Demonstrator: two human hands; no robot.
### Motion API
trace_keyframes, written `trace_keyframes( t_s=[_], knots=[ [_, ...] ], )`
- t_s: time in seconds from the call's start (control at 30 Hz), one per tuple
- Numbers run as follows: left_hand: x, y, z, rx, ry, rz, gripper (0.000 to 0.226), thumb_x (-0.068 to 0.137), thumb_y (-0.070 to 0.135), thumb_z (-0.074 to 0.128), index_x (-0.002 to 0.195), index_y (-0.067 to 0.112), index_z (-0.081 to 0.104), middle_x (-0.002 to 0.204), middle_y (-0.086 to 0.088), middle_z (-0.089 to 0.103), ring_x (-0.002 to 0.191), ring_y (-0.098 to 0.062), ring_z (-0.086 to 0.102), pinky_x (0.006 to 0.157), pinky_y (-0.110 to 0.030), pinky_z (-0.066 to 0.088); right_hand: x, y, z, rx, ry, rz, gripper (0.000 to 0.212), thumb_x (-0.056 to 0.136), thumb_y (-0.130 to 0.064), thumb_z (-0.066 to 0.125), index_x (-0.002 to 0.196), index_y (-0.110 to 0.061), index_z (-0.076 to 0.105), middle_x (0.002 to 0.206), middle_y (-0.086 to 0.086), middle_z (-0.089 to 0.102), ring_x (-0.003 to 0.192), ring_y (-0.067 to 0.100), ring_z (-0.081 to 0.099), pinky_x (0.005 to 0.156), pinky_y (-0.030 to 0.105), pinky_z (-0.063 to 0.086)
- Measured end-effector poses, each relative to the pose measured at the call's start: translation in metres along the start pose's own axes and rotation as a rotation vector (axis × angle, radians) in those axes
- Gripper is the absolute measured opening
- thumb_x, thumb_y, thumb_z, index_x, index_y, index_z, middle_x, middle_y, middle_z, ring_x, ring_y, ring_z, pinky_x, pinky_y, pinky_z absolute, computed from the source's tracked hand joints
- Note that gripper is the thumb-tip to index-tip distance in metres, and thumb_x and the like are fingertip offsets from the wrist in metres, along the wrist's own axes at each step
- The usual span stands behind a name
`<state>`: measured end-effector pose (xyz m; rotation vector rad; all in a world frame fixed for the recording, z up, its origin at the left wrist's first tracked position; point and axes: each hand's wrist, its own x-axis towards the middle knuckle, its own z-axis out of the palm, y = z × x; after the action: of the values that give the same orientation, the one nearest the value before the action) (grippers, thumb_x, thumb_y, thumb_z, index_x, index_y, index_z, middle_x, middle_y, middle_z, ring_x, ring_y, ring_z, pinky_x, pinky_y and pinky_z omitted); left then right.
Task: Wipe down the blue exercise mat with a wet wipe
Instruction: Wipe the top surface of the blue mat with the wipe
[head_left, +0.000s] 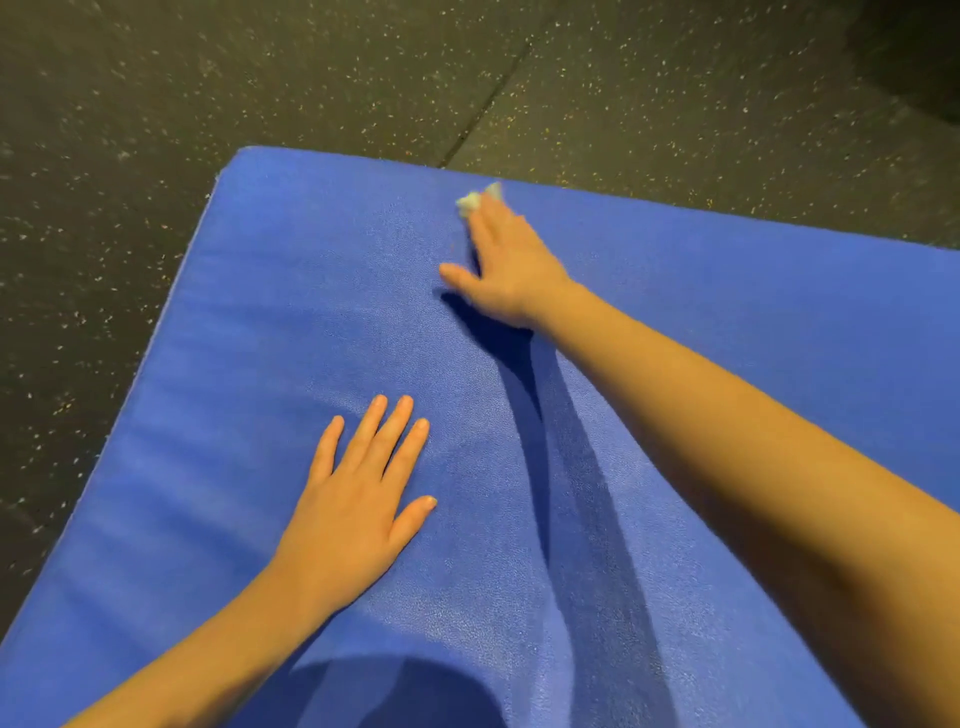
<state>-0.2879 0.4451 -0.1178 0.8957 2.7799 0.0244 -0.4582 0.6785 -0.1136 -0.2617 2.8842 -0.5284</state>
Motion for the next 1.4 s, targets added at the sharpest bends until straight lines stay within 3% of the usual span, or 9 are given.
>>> trace_keyframes(
  t_s=[0.1, 0.23, 0.4, 0.57, 0.77, 0.93, 1.1, 1.3, 1.4],
  knots=[
    [-0.001, -0.002, -0.001, 0.000, 0.010, 0.013, 0.066, 0.091, 0.050, 0.033, 0.145, 0.012, 0.034, 0.155, -0.008, 0.029, 0.144, -0.026, 0.021, 0.111, -0.052, 0.019, -0.020, 0.020, -0.006, -0.181, -0.017, -0.182, 0.076, 0.096, -0.050, 0.044, 0.152, -0.006, 0.016, 0.161, 0.012, 0.008, 0.148, 0.026, 0.008, 0.116, 0.035, 0.010],
    [-0.002, -0.001, 0.000, 0.000, 0.021, 0.007, 0.066, 0.091, 0.049, 0.032, 0.146, 0.013, 0.029, 0.155, -0.008, 0.028, 0.145, -0.025, 0.020, 0.112, -0.051, 0.019, -0.028, 0.026, -0.010, -0.113, 0.034, 0.064, 0.073, 0.097, -0.048, 0.040, 0.152, -0.006, 0.017, 0.161, 0.014, 0.005, 0.147, 0.028, 0.008, 0.118, 0.039, 0.009],
    [-0.005, 0.003, -0.002, -0.019, 0.021, -0.014, 0.064, 0.093, 0.047, 0.032, 0.142, 0.009, 0.042, 0.154, -0.009, 0.033, 0.142, -0.026, 0.024, 0.110, -0.051, 0.019, -0.081, 0.011, 0.014, -0.145, -0.103, -0.298, 0.087, 0.087, -0.062, 0.024, 0.151, -0.003, 0.020, 0.159, 0.017, 0.010, 0.147, 0.031, 0.014, 0.120, 0.039, 0.010],
    [-0.024, 0.010, 0.000, -0.086, 0.032, -0.069, 0.064, 0.101, 0.051, 0.011, 0.144, 0.012, 0.035, 0.154, -0.005, 0.032, 0.143, -0.023, 0.023, 0.112, -0.049, 0.017, -0.086, 0.010, 0.010, -0.072, 0.032, 0.042, 0.072, 0.094, -0.048, 0.032, 0.152, -0.007, 0.019, 0.161, 0.010, 0.009, 0.147, 0.029, 0.014, 0.118, 0.038, 0.007],
    [-0.029, 0.012, -0.001, -0.085, 0.050, -0.083, 0.065, 0.100, 0.052, 0.017, 0.142, 0.010, 0.043, 0.153, -0.005, 0.035, 0.142, -0.022, 0.024, 0.112, -0.048, 0.016, -0.156, -0.020, 0.026, -0.102, -0.087, -0.270, 0.078, 0.090, -0.055, 0.023, 0.149, -0.004, 0.028, 0.157, 0.014, 0.023, 0.144, 0.030, 0.023, 0.117, 0.033, 0.004],
    [-0.058, 0.019, 0.005, -0.114, 0.037, -0.117, 0.065, 0.100, 0.053, 0.015, 0.144, 0.012, 0.039, 0.155, -0.001, 0.030, 0.144, -0.020, 0.019, 0.114, -0.046, 0.010, -0.164, -0.006, 0.016, -0.052, 0.033, 0.042, 0.065, 0.098, -0.040, 0.039, 0.152, -0.009, 0.018, 0.161, 0.006, 0.008, 0.147, 0.024, 0.011, 0.118, 0.030, 0.002],
    [-0.060, 0.019, 0.008, -0.144, 0.023, -0.146, 0.071, 0.099, 0.056, 0.009, 0.145, 0.013, 0.040, 0.156, 0.000, 0.027, 0.146, -0.019, 0.018, 0.116, -0.044, 0.009, -0.232, -0.040, 0.038, -0.104, -0.212, -0.297, 0.067, 0.094, -0.044, 0.033, 0.145, 0.000, 0.037, 0.152, 0.018, 0.032, 0.140, 0.034, 0.032, 0.116, 0.044, 0.012],
    [-0.061, 0.018, 0.008, -0.165, 0.036, -0.151, 0.072, 0.098, 0.058, 0.010, 0.147, 0.014, 0.037, 0.157, 0.001, 0.026, 0.146, -0.017, 0.015, 0.118, -0.038, 0.001, -0.247, -0.030, 0.029, -0.032, -0.099, 0.030, 0.070, 0.094, -0.049, 0.013, 0.153, -0.012, 0.007, 0.161, 0.005, -0.003, 0.149, 0.025, 0.003, 0.117, 0.029, -0.011],
    [-0.060, 0.019, 0.007, -0.176, 0.045, -0.155, 0.068, 0.096, 0.055, 0.021, 0.146, 0.013, 0.039, 0.156, -0.001, 0.028, 0.145, -0.018, 0.016, 0.117, -0.043, 0.007, -0.278, -0.068, 0.042, 0.033, -0.213, -0.128, 0.069, 0.095, -0.044, 0.026, 0.150, -0.002, 0.023, 0.159, 0.014, 0.014, 0.147, 0.031, 0.015, 0.119, 0.041, -0.002]
  ],
)
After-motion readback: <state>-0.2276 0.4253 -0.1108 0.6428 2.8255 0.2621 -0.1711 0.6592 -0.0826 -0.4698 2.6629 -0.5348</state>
